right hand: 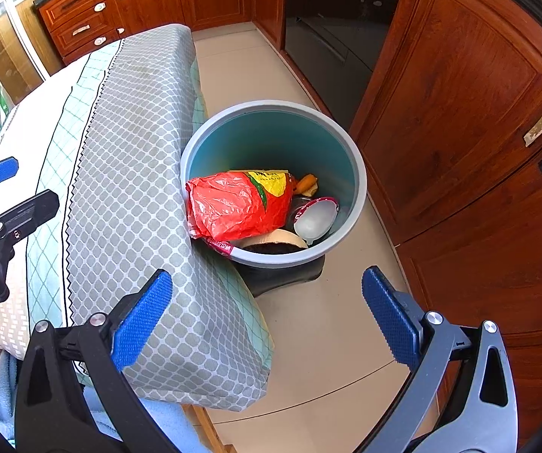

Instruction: Collect trash

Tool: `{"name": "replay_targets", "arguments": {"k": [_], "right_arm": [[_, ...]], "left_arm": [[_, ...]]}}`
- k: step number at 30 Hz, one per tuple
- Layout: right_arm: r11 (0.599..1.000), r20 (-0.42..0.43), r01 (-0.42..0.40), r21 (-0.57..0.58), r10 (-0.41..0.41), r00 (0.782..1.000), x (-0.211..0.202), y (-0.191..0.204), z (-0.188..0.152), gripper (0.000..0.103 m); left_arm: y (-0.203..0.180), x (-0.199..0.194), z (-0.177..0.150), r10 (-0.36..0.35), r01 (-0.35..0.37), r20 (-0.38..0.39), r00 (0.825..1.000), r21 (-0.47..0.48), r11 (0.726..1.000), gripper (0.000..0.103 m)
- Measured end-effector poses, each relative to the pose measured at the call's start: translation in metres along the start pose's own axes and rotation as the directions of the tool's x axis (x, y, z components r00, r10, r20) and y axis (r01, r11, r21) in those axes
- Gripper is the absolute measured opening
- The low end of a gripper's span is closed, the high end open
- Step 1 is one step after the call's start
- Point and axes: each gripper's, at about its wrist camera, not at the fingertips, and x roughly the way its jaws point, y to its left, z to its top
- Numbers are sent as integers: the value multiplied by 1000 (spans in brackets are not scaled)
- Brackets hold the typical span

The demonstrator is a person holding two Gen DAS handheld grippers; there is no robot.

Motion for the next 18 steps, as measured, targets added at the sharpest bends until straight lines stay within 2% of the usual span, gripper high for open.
{"name": "replay_targets", "arguments": {"k": [18], "right_arm": [[1000,-5,-2,-7,2,1000,2,0,5,96]], "left_arm": [[0,-2,2,4,-4,1,1000,-5,1000,99]]}}
